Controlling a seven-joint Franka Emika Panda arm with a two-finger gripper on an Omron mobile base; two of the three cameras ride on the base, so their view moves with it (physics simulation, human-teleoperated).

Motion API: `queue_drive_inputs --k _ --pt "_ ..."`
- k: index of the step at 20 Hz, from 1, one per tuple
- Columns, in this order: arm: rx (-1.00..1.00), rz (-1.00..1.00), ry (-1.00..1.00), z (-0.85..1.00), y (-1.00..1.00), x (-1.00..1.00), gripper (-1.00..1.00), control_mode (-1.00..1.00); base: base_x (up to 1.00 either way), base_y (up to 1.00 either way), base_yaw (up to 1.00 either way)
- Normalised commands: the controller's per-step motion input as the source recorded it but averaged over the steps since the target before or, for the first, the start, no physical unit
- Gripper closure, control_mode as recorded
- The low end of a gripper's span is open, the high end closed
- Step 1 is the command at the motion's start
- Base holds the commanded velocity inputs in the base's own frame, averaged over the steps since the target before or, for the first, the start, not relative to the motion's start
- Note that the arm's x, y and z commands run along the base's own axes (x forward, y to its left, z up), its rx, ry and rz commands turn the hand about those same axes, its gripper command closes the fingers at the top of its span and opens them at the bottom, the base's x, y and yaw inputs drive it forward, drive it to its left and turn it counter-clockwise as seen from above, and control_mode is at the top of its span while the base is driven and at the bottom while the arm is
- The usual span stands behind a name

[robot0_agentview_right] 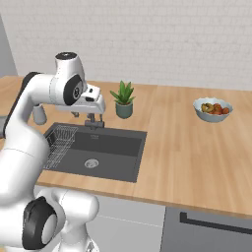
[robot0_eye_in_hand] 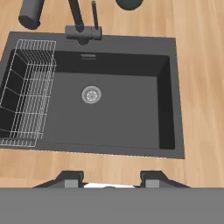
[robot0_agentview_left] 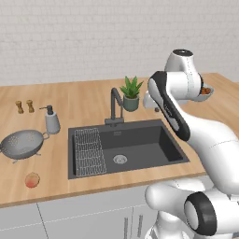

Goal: Put the colander in the sink, put the peach in the colander, and turn on the sink faucet and pour water over the colander.

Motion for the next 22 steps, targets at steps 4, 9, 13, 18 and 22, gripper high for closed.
queue_drive_inputs --k 4,9,13,18,22 --pt "0.00 0.01 -0.02 0.00 0.14 -0.23 -1.00 -1.00 0.00 0.00 0.00" --pt "-0.06 0.09 0.00 -0.10 0.70 -0.55 -1.00 -1.00 0.00 0.00 0.00" --pt "-0.07 0.05 0.00 -0.10 0.83 -0.48 -1.00 -1.00 0.00 0.00 0.00" --pt "-0.09 0.00 0.00 -0.13 1.00 -0.30 -1.00 -1.00 0.00 0.00 0.00" --pt "-0.05 0.00 0.00 -0.20 1.00 -0.05 -1.00 -1.00 0.00 0.00 0.00"
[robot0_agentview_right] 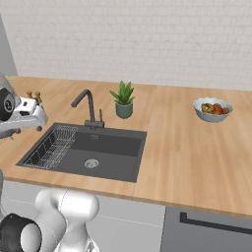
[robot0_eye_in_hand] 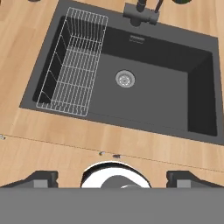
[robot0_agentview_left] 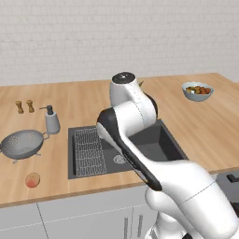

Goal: Put the colander in the sink, put the peach in the colander, and turn on the sink faucet and pour water over the colander.

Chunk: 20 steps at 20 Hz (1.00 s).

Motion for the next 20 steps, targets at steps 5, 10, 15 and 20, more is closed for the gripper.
queue_drive_inputs --k 5,10,15,20 --pt "-0.01 0.00 0.00 -0.35 0.99 0.00 -1.00 -1.00 0.00 0.00 0.00" --pt "0.00 0.00 0.00 -0.44 0.88 0.13 -1.00 -1.00 0.00 0.00 0.00" --pt "0.03 -0.03 0.00 -0.31 0.64 0.28 -1.00 -1.00 0.00 0.00 0.00" --pt "0.11 -0.08 0.01 -0.16 0.41 0.38 -1.00 -1.00 0.00 0.00 0.00"
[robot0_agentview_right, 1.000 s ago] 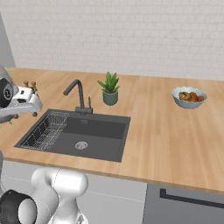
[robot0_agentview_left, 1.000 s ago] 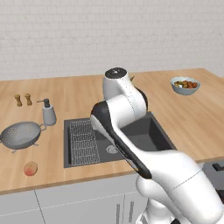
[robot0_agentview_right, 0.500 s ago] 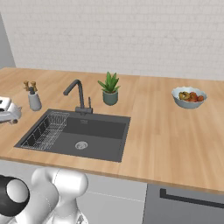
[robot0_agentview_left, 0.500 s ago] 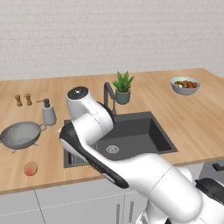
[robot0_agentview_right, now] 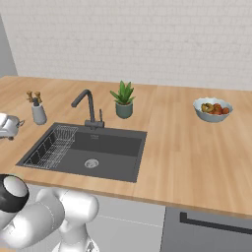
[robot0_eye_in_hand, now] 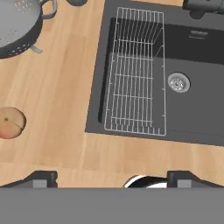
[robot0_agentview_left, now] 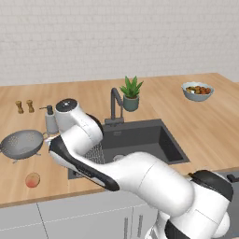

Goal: Put the colander in the sink, put the peach in the colander, and turn on the sink faucet and pour water over the colander.

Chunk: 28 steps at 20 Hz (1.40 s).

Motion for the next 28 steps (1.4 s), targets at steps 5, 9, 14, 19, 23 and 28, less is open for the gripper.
queue_drive_inputs --k 5,9,14,19,23,28 --pt "0.15 -0.09 0.00 -0.11 0.42 0.41 -1.00 -1.00 0.00 0.00 0.00" --pt "0.07 -0.06 0.01 -0.05 0.55 0.48 -1.00 -1.00 0.00 0.00 0.00" --pt "0.01 -0.04 0.03 -0.07 0.55 0.52 -1.00 -1.00 0.00 0.00 0.00" --pt "0.00 -0.04 0.07 -0.18 0.50 0.49 -1.00 -1.00 0.00 0.00 0.00" --pt "0.00 -0.04 0.07 -0.24 0.47 0.48 -1.00 -1.00 0.00 0.00 0.00" --pt "0.00 -0.05 0.02 -0.18 0.42 0.40 -1.00 -1.00 0.00 0.00 0.00"
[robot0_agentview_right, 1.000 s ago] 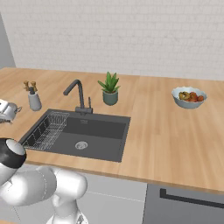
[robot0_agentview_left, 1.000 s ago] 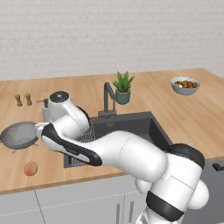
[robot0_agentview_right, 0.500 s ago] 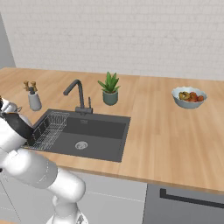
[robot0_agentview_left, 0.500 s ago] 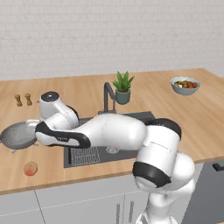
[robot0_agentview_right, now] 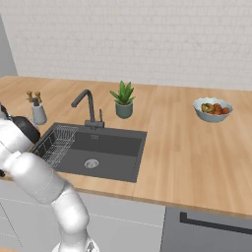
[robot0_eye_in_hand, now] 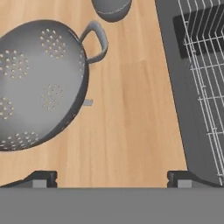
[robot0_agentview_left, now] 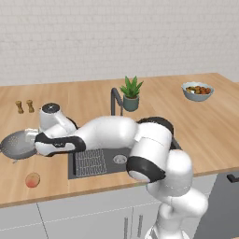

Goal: Put the colander in the sink, put the peach in the colander, and turn on the sink faucet and pour water over the colander.

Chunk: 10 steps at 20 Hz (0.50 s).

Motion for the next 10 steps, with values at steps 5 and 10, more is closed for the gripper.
queue_drive_inputs --k 5,10 --pt "0.00 -0.06 0.00 -0.04 0.37 0.36 -1.00 -1.00 0.00 0.00 0.00" --pt "0.00 -0.07 0.05 -0.05 0.22 0.32 -1.00 -1.00 0.00 0.00 0.00"
